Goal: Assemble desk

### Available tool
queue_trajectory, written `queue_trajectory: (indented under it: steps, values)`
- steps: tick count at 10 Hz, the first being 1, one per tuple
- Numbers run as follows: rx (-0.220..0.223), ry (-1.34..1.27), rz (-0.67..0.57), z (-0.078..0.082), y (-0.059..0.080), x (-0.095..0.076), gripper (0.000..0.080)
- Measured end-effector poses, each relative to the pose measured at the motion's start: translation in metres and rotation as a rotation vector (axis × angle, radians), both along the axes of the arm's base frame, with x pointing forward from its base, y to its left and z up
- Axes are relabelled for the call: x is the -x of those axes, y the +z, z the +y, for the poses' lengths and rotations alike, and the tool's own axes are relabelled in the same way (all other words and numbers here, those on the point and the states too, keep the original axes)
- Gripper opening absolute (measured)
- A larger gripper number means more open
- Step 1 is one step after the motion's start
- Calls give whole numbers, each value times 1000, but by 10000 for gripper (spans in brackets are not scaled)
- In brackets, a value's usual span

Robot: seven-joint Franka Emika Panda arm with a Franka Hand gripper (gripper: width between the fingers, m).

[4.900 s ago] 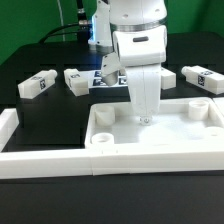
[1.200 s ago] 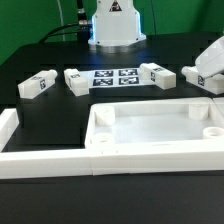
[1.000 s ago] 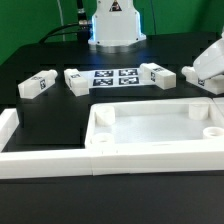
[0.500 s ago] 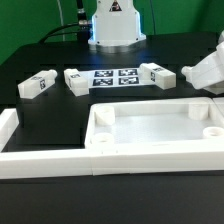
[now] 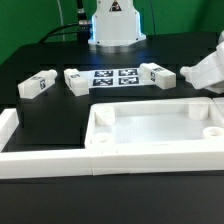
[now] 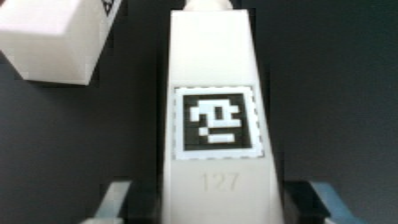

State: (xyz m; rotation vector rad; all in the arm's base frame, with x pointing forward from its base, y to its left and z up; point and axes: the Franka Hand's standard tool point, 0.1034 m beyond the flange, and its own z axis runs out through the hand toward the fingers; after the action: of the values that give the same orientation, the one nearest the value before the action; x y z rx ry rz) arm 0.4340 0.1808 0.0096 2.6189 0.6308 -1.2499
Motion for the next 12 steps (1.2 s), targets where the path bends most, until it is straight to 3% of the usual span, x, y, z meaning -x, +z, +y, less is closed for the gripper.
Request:
queue_trajectory:
  steps: [5,7,10,12]
  values:
    - [-4,4,4,-1,4,-2,288]
    - [-37,-20,-12,-17,62,-30,288]
    - [-99,-73,-140,-56,122,-62,290]
    - [-148,-70,-286,-56,116,-66,290]
